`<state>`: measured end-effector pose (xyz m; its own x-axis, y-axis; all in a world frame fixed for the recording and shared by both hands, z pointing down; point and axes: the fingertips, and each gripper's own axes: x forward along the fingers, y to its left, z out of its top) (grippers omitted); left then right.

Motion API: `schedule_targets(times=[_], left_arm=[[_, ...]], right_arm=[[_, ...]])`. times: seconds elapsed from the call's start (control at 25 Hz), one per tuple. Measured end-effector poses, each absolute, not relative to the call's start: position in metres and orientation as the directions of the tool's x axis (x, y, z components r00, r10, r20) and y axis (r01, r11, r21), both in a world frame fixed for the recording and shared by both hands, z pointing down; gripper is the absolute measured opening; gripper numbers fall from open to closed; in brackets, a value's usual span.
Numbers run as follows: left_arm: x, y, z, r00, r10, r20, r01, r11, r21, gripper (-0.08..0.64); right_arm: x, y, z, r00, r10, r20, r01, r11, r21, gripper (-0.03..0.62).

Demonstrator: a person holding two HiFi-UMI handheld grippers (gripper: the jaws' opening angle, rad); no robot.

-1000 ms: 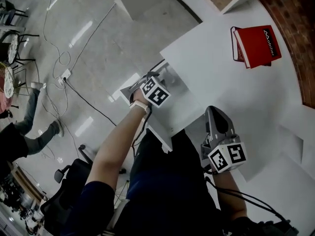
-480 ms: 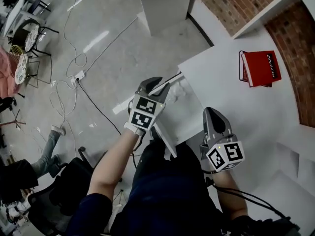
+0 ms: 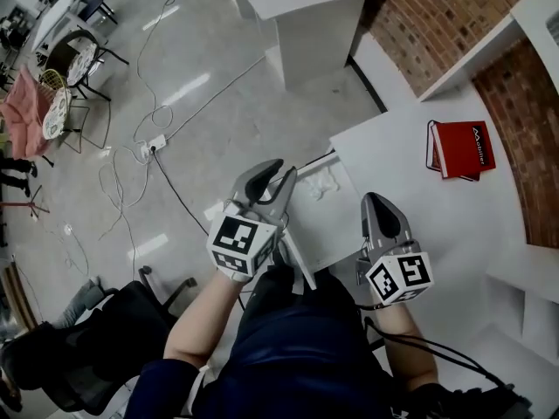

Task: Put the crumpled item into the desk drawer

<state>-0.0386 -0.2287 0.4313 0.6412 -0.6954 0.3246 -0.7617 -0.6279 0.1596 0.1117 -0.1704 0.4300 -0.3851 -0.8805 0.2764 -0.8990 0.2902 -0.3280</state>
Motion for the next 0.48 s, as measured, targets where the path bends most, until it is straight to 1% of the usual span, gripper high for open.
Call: schedule_targets(times=[0.08,0.16,0.28,0.48], left_arm=[[-0.043,-0.224,0.413,0.635,-0.717,0.289,-0.77,-0.617,0.161,0.095],[-0.047,-0.219,0.398,0.631,-0.732,0.255,-0.775,-0.61,0.165,0.062],[-0.05,-0.209,0.383,0.633,-0.743,0.216,-0.774,-0.607,0.181,0.029],[-0.055,-0.198,0.359,0.63,-0.757,0.171,-0.776,-0.605,0.18,0.008]], right_arm=[[0.108,-0.173,0.42,-0.391,-0.883,0.258,-0.897,0.303,-0.322,0.002],[0.105,-0.174,0.412,-0.398,-0.885,0.241,-0.895,0.316,-0.314,0.003],[0.102,-0.174,0.402,-0.402,-0.889,0.22,-0.894,0.33,-0.303,0.002],[0.099,-0.174,0.383,-0.407,-0.894,0.187,-0.893,0.347,-0.287,0.002]])
